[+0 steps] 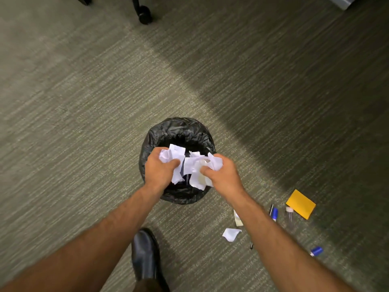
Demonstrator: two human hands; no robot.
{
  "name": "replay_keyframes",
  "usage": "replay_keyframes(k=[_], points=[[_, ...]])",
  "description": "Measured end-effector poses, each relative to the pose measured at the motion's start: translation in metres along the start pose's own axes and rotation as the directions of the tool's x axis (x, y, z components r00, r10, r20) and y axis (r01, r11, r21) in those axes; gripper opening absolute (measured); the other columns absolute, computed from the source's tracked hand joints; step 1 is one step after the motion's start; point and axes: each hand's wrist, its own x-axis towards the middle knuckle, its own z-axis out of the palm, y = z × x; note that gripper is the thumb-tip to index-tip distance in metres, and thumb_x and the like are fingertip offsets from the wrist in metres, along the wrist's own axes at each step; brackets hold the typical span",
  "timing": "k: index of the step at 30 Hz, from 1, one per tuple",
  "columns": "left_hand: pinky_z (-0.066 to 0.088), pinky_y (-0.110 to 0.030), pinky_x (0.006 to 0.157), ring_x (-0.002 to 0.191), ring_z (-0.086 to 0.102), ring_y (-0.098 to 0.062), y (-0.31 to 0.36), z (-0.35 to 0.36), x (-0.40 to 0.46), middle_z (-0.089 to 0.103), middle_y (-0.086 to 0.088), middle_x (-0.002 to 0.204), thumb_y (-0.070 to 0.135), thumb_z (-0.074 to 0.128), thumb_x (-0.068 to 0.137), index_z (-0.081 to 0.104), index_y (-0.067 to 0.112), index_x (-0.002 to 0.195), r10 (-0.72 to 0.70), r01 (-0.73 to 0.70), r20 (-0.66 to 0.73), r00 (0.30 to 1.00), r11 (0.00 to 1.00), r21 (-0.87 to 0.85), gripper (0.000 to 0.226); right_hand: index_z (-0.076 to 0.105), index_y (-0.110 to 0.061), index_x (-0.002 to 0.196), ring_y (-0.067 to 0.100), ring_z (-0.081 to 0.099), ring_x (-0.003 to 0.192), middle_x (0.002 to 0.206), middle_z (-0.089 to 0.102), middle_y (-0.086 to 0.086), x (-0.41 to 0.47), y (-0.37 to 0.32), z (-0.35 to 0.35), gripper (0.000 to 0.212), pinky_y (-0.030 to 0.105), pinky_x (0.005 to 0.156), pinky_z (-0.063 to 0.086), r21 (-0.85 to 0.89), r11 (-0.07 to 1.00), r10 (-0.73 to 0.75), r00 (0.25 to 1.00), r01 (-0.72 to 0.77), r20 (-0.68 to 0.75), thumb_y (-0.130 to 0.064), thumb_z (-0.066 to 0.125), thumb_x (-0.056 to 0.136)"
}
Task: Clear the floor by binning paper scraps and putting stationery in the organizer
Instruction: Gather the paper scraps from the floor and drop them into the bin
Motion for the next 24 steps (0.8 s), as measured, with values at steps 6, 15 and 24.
replay_keyframes(k=[6,15,24], points=[[0.056,-0.040,0.087,0.097,0.067,-0.021,-0.018,-0.003,0.015,0.067,-0.001,0.112,0.030,0.082,0.077,0.054,0.023,0.124,-0.075,0.078,0.075,0.994,0.997,-0.028,0.055,0.065,-0.022,0.089,0.024,0.069,0.080,0.085,0.071,0.003,0.017,0.005,0.042,0.019,0.040,0.072,0.057,-0.053,0.996,0.073,0.994,-0.077,-0.078,-0.014,0.075,0.076],[0.050,-0.033,0.099,0.115,0.060,-0.014,-0.023,-0.005,0.012,0.062,0.001,0.126,0.038,0.063,0.096,0.058,0.018,0.131,0.090,-0.090,0.017,0.996,0.995,0.031,0.040,0.042,-0.036,0.144,0.008,0.049,0.125,0.144,0.046,-0.013,0.012,0.018,0.028,0.076,0.028,0.093,0.045,-0.025,0.999,0.036,0.988,-0.033,0.150,-0.036,0.080,0.078],[0.050,-0.022,0.069,0.080,0.061,-0.012,-0.004,0.038,-0.063,0.065,0.001,0.100,0.006,0.062,0.095,0.067,0.013,0.106,0.571,-0.588,0.185,0.800,0.807,0.052,0.014,0.063,-0.033,0.113,0.013,0.066,0.094,0.108,0.066,-0.006,0.011,0.053,-0.050,0.025,0.048,0.078,0.061,0.065,0.998,0.039,0.966,-0.023,-0.256,-0.028,0.067,0.089]])
